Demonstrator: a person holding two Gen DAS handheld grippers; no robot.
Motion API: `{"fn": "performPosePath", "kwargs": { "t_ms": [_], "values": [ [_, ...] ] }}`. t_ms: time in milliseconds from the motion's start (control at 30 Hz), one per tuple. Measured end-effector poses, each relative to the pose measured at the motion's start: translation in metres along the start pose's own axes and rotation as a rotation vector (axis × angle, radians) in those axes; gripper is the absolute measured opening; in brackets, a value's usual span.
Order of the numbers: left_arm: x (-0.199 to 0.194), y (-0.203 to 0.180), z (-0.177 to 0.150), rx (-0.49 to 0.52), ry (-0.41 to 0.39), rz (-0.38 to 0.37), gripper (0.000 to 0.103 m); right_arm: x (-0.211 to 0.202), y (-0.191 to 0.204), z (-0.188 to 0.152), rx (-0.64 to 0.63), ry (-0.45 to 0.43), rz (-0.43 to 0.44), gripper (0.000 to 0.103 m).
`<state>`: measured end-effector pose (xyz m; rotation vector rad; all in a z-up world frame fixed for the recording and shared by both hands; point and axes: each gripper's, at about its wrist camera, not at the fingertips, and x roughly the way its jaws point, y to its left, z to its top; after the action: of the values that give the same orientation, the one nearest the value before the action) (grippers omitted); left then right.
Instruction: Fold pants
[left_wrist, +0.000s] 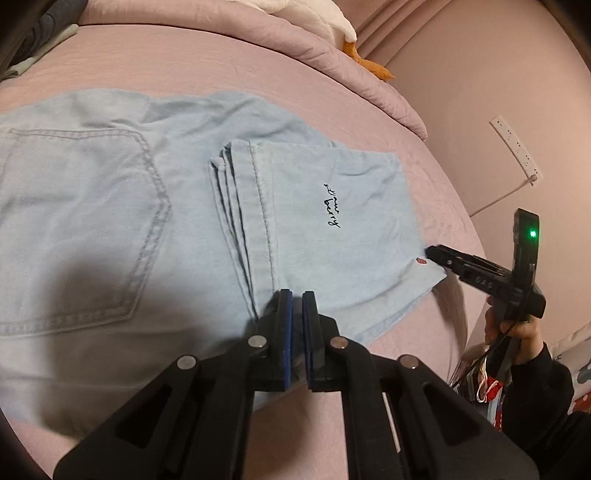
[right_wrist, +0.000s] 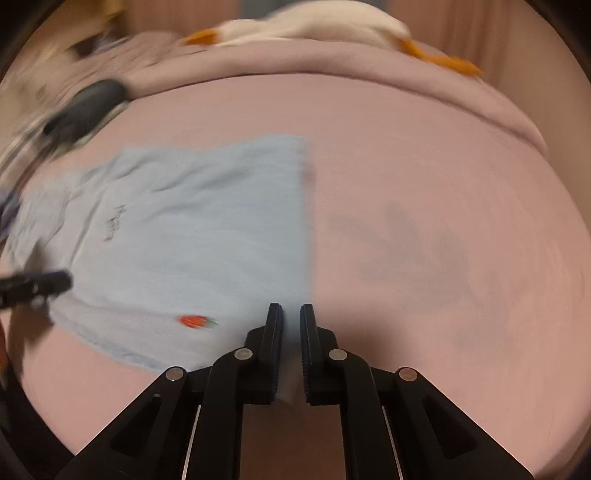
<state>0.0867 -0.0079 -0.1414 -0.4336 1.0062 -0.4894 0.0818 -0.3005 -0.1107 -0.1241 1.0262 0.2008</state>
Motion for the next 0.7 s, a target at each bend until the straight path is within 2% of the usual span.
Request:
{"fn": "performPosePath", "kwargs": {
  "t_ms": [33, 67, 100, 133, 233, 367, 467, 533, 700],
  "values": [
    [-0.008, 0.001, -0.002, 0.001, -0.014, 0.011, 0.007, -0.002, -0.005, 0.000, 0.041, -0.004, -0.020, 0.039],
    [-0.015, 0.002, -0.002, 0.003, -0.027, 0.031, 0.012, -0.004, -0.008, 0.001, 0.079, -0.004, -0.033, 0.039],
    [-0.023, 0.006, -0.004, 0.004, -0.040, 0.057, 0.025, -0.007, -0.009, 0.002, 0.105, -0.006, -0.039, 0.039],
    [-0.031, 0.010, -0.006, -0.001, -0.055, 0.063, 0.028, -0.014, -0.005, 0.002, 0.104, -0.033, -0.048, 0.039],
    [-0.065, 0.028, -0.018, -0.045, -0.109, 0.063, 0.030, -0.026, 0.016, 0.008, 0.046, -0.109, -0.035, 0.039],
    [-0.110, 0.054, -0.040, -0.129, -0.176, 0.059, 0.036, -0.027, 0.053, 0.018, -0.050, -0.152, 0.096, 0.039],
    [-0.137, 0.074, -0.062, -0.205, -0.201, 0.080, 0.037, -0.012, 0.098, 0.033, -0.175, -0.147, 0.186, 0.038],
    [-0.148, 0.090, -0.076, -0.278, -0.211, 0.092, 0.037, -0.002, 0.135, 0.042, -0.252, -0.146, 0.208, 0.031],
    [-0.153, 0.117, -0.089, -0.420, -0.226, 0.068, 0.040, 0.034, 0.172, 0.076, -0.295, -0.091, 0.225, 0.024]
  ]
}}
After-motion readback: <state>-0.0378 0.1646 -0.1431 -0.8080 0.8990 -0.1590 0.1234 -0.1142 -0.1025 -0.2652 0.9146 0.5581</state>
